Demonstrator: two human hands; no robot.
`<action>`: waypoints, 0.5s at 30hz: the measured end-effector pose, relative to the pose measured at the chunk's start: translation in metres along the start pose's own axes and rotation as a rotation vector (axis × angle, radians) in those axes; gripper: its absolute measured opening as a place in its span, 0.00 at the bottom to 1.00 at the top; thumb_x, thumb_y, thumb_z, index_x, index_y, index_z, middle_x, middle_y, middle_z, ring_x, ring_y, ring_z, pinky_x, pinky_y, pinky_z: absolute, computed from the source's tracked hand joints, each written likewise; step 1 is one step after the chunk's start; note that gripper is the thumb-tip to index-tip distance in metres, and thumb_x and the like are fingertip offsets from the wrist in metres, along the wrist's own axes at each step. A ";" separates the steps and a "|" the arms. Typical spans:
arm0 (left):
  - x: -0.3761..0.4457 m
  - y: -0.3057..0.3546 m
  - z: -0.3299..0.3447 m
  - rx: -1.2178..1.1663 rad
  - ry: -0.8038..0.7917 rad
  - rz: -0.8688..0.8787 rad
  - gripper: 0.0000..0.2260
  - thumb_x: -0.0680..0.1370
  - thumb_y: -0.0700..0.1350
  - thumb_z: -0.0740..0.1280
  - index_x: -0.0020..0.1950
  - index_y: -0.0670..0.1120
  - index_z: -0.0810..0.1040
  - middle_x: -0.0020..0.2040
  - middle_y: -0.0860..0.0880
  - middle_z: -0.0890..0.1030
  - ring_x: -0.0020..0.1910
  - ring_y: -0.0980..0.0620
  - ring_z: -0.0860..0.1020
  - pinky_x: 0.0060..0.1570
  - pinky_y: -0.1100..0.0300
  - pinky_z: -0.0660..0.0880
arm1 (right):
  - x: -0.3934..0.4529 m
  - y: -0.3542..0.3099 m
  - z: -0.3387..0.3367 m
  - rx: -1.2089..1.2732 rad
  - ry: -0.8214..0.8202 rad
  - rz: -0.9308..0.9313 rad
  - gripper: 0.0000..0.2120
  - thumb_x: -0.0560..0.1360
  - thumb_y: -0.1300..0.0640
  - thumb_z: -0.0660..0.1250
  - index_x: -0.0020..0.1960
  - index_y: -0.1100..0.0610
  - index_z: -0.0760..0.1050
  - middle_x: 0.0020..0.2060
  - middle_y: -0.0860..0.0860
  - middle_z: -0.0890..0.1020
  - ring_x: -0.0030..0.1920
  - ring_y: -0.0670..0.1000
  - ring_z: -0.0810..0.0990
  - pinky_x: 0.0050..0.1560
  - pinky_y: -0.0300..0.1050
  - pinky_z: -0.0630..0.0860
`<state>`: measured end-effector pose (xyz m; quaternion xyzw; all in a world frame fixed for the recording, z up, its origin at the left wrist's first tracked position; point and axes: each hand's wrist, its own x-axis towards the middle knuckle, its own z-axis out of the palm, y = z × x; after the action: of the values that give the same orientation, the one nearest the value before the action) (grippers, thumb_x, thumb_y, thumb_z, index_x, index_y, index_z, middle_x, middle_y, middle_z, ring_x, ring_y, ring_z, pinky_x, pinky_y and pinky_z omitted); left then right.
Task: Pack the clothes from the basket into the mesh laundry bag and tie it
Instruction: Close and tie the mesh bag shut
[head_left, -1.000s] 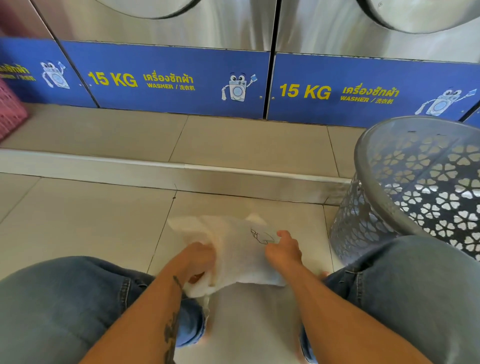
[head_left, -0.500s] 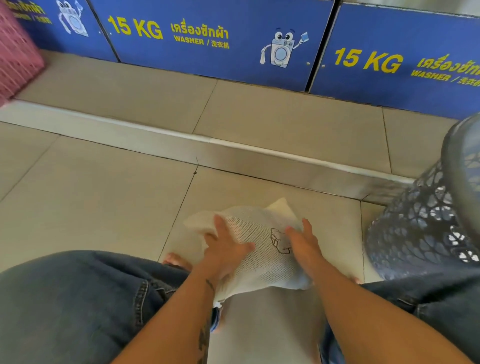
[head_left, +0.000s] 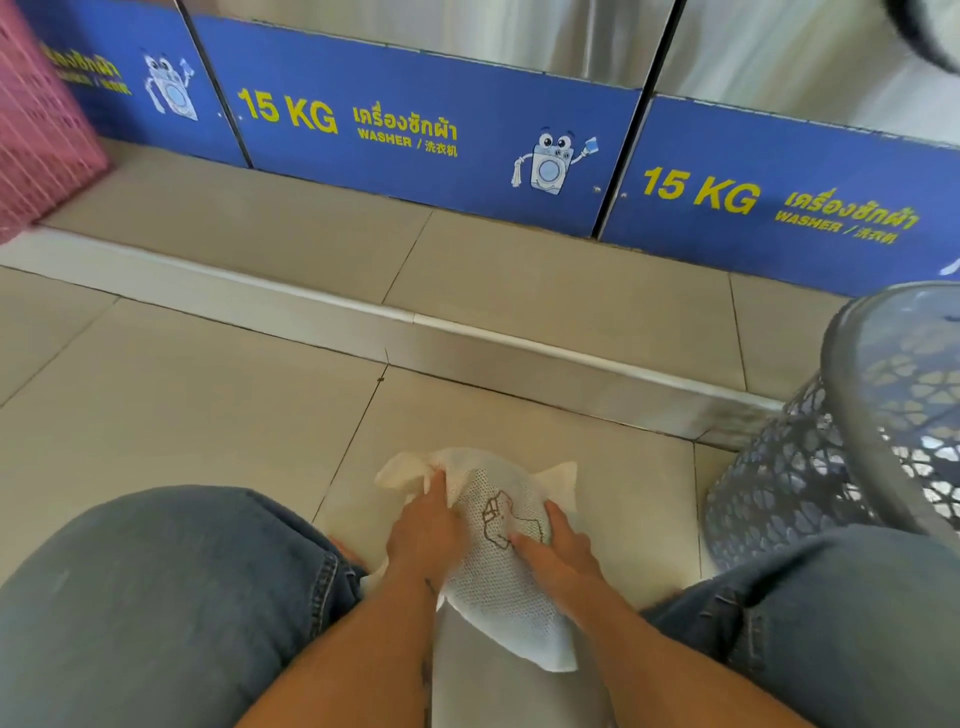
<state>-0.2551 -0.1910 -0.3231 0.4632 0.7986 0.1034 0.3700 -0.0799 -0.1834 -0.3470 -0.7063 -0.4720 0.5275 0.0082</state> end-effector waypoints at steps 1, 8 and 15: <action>-0.006 0.005 -0.003 -0.027 0.015 0.002 0.26 0.80 0.46 0.54 0.78 0.55 0.58 0.75 0.47 0.67 0.66 0.42 0.73 0.61 0.47 0.73 | -0.008 0.001 0.000 0.017 0.007 -0.023 0.45 0.64 0.25 0.61 0.78 0.34 0.51 0.72 0.54 0.66 0.69 0.61 0.70 0.69 0.61 0.70; -0.047 0.056 -0.046 -0.297 0.175 0.105 0.19 0.80 0.51 0.54 0.68 0.57 0.74 0.67 0.52 0.77 0.57 0.48 0.77 0.55 0.56 0.72 | -0.064 -0.038 -0.049 0.212 0.451 -0.256 0.30 0.70 0.39 0.72 0.68 0.38 0.64 0.57 0.47 0.73 0.56 0.54 0.77 0.55 0.53 0.78; -0.047 0.143 -0.130 -0.348 0.369 0.402 0.19 0.78 0.52 0.61 0.67 0.49 0.77 0.64 0.49 0.80 0.61 0.46 0.76 0.60 0.53 0.72 | -0.081 -0.121 -0.146 0.413 0.629 -0.515 0.27 0.62 0.39 0.73 0.59 0.37 0.68 0.54 0.49 0.82 0.51 0.54 0.82 0.53 0.58 0.81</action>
<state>-0.2355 -0.1274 -0.1358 0.5150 0.7150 0.3916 0.2649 -0.0488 -0.1001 -0.1610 -0.6754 -0.4917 0.3511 0.4228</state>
